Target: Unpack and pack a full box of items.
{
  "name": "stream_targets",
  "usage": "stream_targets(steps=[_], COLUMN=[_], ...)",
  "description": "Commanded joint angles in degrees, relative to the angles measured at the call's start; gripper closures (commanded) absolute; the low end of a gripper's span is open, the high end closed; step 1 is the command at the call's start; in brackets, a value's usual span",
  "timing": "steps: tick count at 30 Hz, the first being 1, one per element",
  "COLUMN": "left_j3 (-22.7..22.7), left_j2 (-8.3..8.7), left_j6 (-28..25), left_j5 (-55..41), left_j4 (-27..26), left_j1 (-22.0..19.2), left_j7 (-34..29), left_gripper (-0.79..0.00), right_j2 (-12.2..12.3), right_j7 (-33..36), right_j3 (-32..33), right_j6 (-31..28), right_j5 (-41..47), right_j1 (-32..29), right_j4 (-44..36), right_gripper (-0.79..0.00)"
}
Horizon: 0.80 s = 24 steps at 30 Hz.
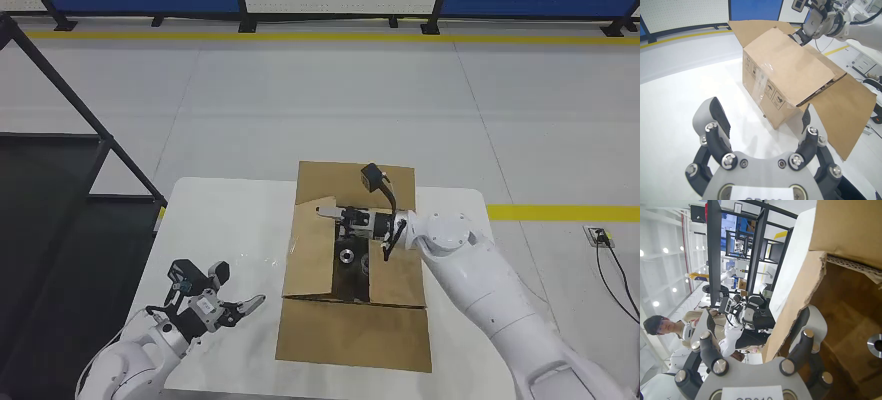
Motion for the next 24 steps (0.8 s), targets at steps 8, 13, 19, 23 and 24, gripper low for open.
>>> stream_targets(steps=[8, 13, 19, 23, 24], left_j3=[5.7, 8.5, 9.1, 7.8, 7.3], left_j2=[-0.51, -1.14, -1.74, -1.77, -1.76], left_j6=[2.7, 9.0, 15.5, 16.3, 16.4], left_j5=[3.6, 6.1, 5.1, 3.6, 3.1], left_j4=[-2.7, -3.0, -1.3, -0.6, -0.5], left_j1=[-2.5, -3.9, -4.7, -4.2, -3.9], left_j7=[-0.7, 1.5, 3.7, 4.7, 5.0], left_gripper=[-0.785, -0.785, -0.785, -0.785, -0.785], right_j2=[-3.1, -5.2, -7.1, -7.9, -8.0], right_j7=[1.4, 2.4, 5.1, 6.8, 7.2], right_j3=[-2.6, -5.2, -6.6, -6.9, -6.9], right_j6=[-1.2, -1.5, -3.0, -3.5, -3.7], right_j5=[3.7, 4.0, 5.0, 4.9, 4.9], right_j1=[3.1, 5.0, 6.7, 7.6, 7.8], right_j4=[-1.3, 0.3, 4.0, 6.6, 7.2], right_gripper=[-0.785, -0.785, -0.785, -0.785, -0.785])
